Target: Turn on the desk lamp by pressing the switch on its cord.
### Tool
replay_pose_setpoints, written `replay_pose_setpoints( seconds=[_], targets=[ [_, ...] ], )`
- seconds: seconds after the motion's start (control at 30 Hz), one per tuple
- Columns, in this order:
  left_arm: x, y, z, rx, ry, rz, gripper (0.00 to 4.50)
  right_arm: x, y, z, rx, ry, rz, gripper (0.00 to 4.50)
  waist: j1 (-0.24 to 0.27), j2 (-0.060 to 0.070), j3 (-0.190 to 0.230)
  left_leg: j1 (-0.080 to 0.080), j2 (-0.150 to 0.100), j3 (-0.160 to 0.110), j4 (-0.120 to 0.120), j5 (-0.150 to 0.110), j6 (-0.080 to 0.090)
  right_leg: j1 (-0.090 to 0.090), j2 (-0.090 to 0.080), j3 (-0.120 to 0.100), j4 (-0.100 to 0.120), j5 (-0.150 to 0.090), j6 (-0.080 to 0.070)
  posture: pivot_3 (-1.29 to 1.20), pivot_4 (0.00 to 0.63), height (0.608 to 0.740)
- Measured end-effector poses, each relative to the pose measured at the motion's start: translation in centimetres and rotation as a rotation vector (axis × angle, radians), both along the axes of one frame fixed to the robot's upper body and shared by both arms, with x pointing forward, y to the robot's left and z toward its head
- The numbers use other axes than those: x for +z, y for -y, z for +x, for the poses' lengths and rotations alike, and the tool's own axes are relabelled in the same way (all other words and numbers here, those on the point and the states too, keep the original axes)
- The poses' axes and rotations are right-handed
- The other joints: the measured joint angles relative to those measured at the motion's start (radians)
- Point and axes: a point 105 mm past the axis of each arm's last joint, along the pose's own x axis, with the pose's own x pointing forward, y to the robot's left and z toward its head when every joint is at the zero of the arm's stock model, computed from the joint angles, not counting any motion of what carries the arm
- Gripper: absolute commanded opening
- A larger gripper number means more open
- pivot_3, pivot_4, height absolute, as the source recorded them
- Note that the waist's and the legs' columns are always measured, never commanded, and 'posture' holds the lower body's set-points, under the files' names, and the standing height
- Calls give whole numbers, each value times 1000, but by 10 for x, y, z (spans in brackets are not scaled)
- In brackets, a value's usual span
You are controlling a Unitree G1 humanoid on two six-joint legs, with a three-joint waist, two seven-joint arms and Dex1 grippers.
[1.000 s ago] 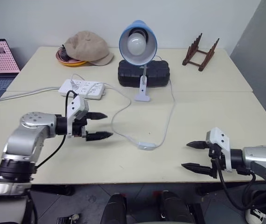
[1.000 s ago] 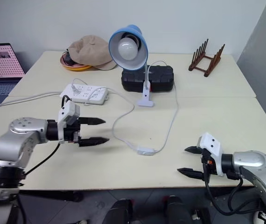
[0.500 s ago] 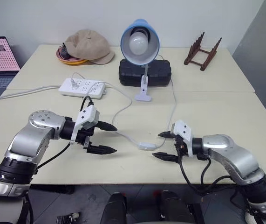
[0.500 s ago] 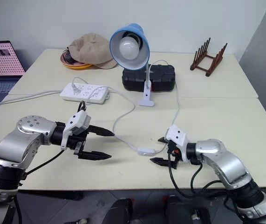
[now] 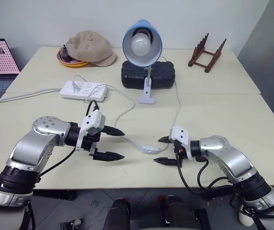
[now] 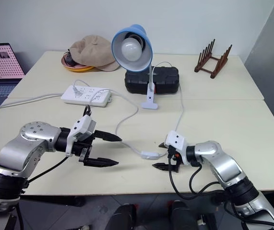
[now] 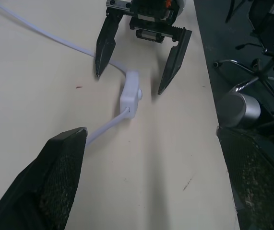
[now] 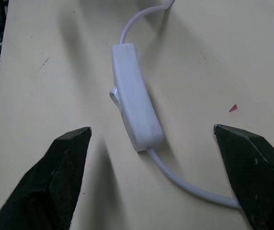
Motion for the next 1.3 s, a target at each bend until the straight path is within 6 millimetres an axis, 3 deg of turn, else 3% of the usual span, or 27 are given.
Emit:
replay_pose_setpoints(
  seconds=[0.4, 0.63, 0.83, 0.93, 1.0, 1.13, 1.3],
  targets=[
    [0, 2, 1, 18, -11, -13, 4500, -4, 0, 1, 2, -12, 7, 386, 0, 0, 0, 0, 0, 0, 0, 0, 0, 0, 0, 0, 0, 0, 0, 0, 150, 740],
    [1, 6, -4, 32, -75, -51, 4500, 2, -3, 4, -37, -54, 93, 370, 0, 0, 0, 0, 0, 0, 0, 0, 0, 0, 0, 0, 0, 1, 2, 0, 150, 740],
    [9, 12, -7, 118, -240, -201, 4500, 33, 11, 7, -140, -241, 332, 370, 1, 0, 0, 0, 0, -1, 1, 0, 0, 1, 0, 0, 1, 2, 4, 0, 150, 740],
    [13, 20, -5, 178, -357, -325, 4500, 64, 27, 5, -142, -326, 458, 370, 1, 1, 0, 0, 0, -1, 2, 0, 0, 2, 0, 0, 0, 3, 5, 0, 150, 740],
    [18, 40, 4, 224, -442, -460, 4500, 78, 39, -3, -126, -402, 507, 370, 7, 0, 0, 1, -1, -2, 3, 0, 0, 4, 0, -2, 0, 3, 6, 0, 150, 740],
    [20, 68, 7, 208, -555, -543, 4500, 90, 34, -15, -52, -494, 557, 370, 1, 0, 0, 1, -1, -2, 4, 0, 0, 4, 0, -1, 1, 4, 6, 0, 150, 740],
    [32, 83, 10, 173, -624, -593, 4500, 98, 33, -21, -23, -551, 580, 370, -7, 0, 0, 2, -1, -2, 3, 0, 0, 3, 1, -1, 1, 4, 6, 0, 150, 740]
  ],
)
